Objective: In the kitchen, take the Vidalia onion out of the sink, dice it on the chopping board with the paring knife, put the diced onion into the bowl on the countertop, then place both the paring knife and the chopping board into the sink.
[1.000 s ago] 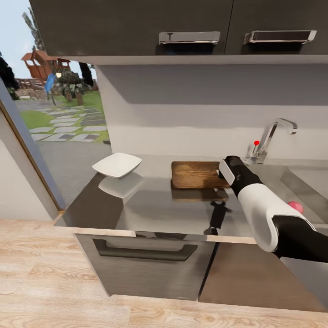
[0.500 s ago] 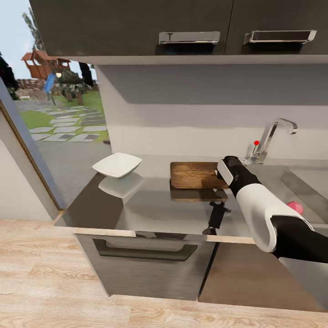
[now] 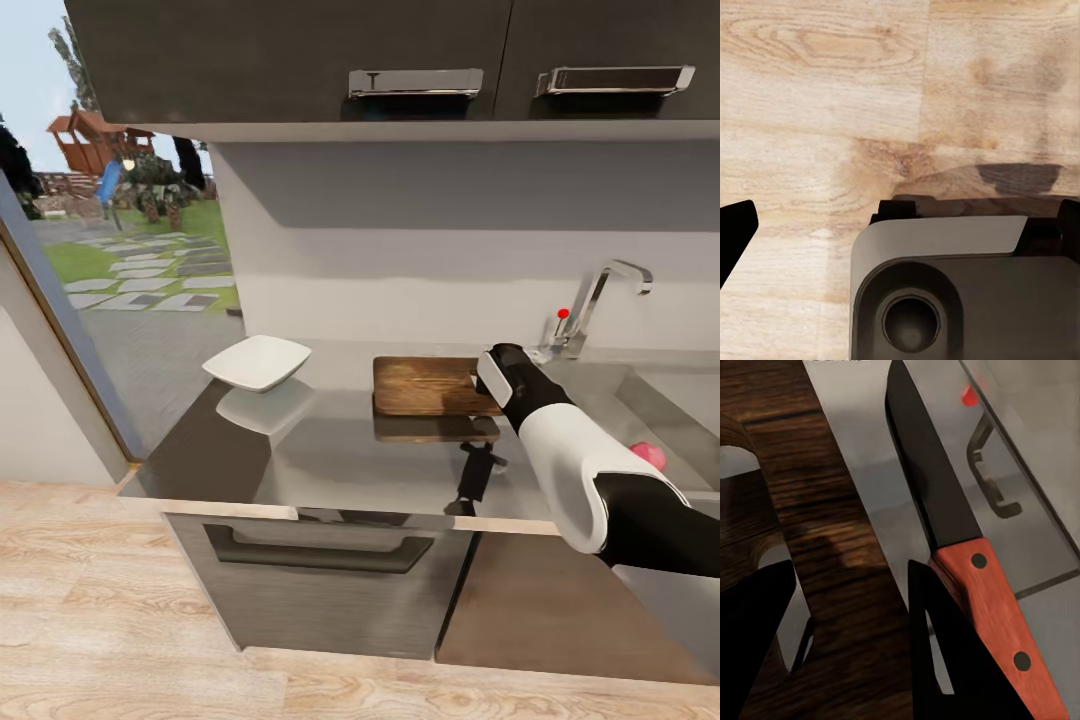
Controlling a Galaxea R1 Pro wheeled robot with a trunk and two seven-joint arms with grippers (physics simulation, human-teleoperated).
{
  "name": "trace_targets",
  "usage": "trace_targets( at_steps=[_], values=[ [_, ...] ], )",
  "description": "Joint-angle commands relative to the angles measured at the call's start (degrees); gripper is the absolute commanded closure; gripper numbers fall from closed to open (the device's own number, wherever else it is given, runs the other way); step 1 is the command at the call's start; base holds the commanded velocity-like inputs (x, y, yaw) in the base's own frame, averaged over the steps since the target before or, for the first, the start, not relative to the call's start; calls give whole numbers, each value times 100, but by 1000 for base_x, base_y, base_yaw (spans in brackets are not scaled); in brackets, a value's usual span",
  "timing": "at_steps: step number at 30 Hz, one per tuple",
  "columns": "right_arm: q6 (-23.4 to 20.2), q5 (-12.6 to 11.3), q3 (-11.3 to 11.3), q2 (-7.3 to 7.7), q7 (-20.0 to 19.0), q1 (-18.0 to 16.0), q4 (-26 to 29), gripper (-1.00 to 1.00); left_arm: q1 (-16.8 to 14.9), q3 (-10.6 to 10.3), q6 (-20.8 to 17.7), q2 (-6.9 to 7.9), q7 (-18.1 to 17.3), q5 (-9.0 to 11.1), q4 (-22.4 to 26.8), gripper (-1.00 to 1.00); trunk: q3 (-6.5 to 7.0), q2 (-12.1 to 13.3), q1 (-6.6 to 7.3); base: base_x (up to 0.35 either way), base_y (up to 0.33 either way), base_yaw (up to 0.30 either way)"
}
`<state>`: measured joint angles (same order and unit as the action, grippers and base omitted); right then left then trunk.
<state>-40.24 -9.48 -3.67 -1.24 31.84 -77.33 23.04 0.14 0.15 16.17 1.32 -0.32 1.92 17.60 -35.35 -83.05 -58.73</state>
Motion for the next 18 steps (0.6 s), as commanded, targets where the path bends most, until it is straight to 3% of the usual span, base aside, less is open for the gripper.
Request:
trace_targets(
  at_steps=[1,18],
  values=[
    [-1,-56,-20,-2,50,-2,8,100,1,1,8,0,-3,19,6,-100,-5,-3,0,0,0,0],
    [10,-37,-20,18,36,-2,-100,100,-1,-1,8,0,-4,19,6,-100,-5,-3,0,0,0,0]
  ],
)
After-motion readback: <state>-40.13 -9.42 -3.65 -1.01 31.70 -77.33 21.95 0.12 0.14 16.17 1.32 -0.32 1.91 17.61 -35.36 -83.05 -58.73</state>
